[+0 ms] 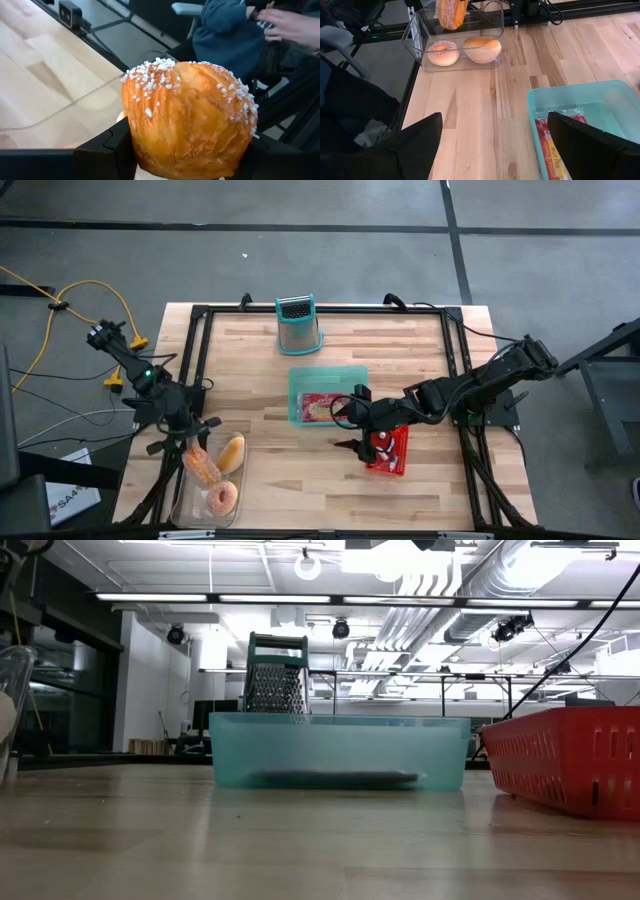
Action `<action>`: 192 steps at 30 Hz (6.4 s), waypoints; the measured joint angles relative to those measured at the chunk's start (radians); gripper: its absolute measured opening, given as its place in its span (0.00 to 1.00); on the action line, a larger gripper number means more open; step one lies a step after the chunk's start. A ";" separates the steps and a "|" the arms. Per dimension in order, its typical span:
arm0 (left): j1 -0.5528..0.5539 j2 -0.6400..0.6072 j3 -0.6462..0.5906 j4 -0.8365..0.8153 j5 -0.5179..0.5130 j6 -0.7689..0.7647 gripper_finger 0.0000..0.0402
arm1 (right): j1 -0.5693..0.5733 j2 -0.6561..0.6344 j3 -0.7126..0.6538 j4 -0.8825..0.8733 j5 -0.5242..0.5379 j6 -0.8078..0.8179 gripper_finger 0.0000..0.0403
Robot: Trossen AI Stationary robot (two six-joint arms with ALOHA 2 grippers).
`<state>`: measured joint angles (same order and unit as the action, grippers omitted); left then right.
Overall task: Pick & Place Food Item
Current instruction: Put the bread into the transparent bin, then return to Home Position
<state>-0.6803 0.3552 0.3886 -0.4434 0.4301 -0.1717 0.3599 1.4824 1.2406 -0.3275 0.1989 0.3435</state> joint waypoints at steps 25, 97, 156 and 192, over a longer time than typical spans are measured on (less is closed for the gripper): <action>-0.184 0.111 0.018 0.009 -0.141 -0.047 0.51 | 0.000 0.000 0.000 0.003 0.000 0.000 0.87; -0.363 0.238 0.014 0.071 -0.266 0.048 0.60 | 0.000 0.000 0.000 0.003 0.000 0.000 0.87; -0.363 0.238 0.014 0.059 -0.299 0.044 0.60 | 0.000 0.000 0.000 0.003 0.000 0.000 0.87; -0.363 0.191 0.014 0.032 -0.301 0.107 0.84 | 0.000 0.000 0.000 0.003 0.000 0.000 0.87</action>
<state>-1.0435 0.5463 0.4026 -0.4118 0.1290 -0.0651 0.3599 1.4822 1.2407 -0.3244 0.1991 0.3435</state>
